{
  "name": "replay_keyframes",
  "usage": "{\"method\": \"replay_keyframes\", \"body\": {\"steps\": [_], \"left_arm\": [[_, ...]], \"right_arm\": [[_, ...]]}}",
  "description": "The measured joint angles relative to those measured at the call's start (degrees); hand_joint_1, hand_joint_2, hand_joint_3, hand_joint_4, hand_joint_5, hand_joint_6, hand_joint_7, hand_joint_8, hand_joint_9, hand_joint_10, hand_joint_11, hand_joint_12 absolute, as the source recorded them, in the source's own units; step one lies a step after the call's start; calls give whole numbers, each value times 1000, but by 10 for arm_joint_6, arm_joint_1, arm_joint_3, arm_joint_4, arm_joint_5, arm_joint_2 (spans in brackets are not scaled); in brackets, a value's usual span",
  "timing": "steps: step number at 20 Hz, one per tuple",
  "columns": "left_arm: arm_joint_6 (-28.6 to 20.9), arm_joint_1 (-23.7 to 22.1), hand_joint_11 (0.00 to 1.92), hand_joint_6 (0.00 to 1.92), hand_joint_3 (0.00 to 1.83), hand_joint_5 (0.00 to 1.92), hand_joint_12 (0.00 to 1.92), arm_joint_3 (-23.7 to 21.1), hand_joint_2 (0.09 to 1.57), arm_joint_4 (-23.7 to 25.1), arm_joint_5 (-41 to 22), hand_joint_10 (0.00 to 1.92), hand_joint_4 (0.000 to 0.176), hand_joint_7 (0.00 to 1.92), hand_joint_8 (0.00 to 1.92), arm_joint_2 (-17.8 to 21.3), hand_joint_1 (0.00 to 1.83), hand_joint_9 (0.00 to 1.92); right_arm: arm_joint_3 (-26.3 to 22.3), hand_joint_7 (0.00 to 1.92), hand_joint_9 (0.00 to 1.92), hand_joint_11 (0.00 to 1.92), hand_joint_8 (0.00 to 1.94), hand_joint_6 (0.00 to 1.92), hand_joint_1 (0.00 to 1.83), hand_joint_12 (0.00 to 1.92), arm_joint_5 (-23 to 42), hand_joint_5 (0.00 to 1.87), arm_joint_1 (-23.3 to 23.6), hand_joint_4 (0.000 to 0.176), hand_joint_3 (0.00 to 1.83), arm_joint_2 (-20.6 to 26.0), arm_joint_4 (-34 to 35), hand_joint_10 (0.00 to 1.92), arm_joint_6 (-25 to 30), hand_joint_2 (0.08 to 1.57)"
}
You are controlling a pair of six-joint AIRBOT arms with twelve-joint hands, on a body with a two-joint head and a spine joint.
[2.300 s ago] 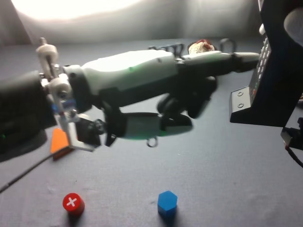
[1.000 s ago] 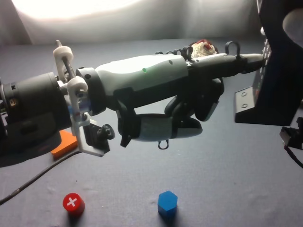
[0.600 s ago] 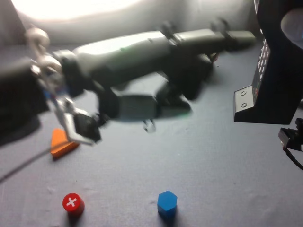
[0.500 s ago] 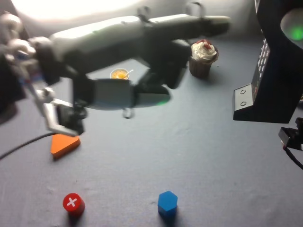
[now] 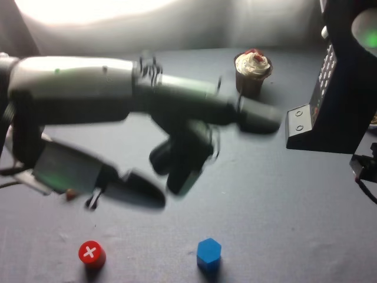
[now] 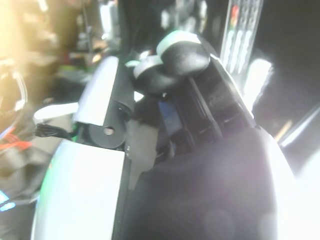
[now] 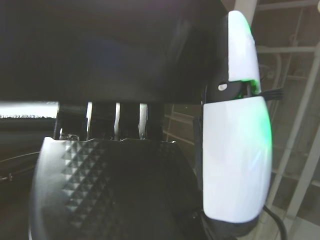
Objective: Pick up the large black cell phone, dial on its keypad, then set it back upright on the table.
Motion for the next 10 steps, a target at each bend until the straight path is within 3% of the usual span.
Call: {"method": "replay_keyframes", "body": {"steps": [1,3,4,5,6,7,8,9,10], "left_arm": [[-2,3,544,6,4,351,1848,8,1302,15,-12,1402,0,702,745,-2,758,612],[-5,4,544,6,4,351,1848,27,1302,7,-38,1402,0,702,745,-3,758,612],[-5,6,346,6,0,395,1563,28,1266,-18,-41,904,0,679,363,-3,550,562],[-7,9,68,0,0,359,1163,26,1282,-40,-44,386,17,516,105,-3,247,418],[-7,10,22,0,1,350,1036,26,1290,-57,-43,161,23,490,30,-4,173,437],[-10,11,0,1,0,314,661,22,1273,-83,-23,4,22,315,4,-4,51,268],[-32,11,0,1,0,315,583,9,1256,-115,17,2,20,283,2,-3,58,226],[-85,5,0,0,0,300,504,1,1246,-123,68,0,3,255,1,-3,81,191],[-114,5,0,0,0,280,484,-2,1233,-121,101,0,1,239,0,-3,43,176]], "right_arm": [[4,815,845,879,1175,973,1367,1245,0,931,-2,0,2,0,1,1367,-1,1153],[9,815,845,879,1175,973,1367,1245,1,931,-7,0,2,0,4,1367,0,1153],[14,813,837,891,1186,937,1364,1226,3,947,-11,0,3,1,4,1387,-1,1152],[15,822,823,914,1109,876,1459,1439,3,955,-12,0,0,1,7,1287,-1,1132],[17,801,834,860,1175,939,1381,1318,4,948,-12,0,2,1,9,1365,-1,1150],[18,794,841,880,1194,967,1362,1235,5,941,-13,0,0,1,11,1380,0,1157],[20,808,842,885,1171,961,1363,1225,10,949,-19,0,0,0,13,1376,-1,1153],[21,809,845,888,1173,959,1363,1222,10,951,-20,0,0,-1,14,1370,-1,1153],[23,807,847,895,1192,958,1363,1213,13,941,-23,0,0,-2,14,1373,-1,1154]]}}
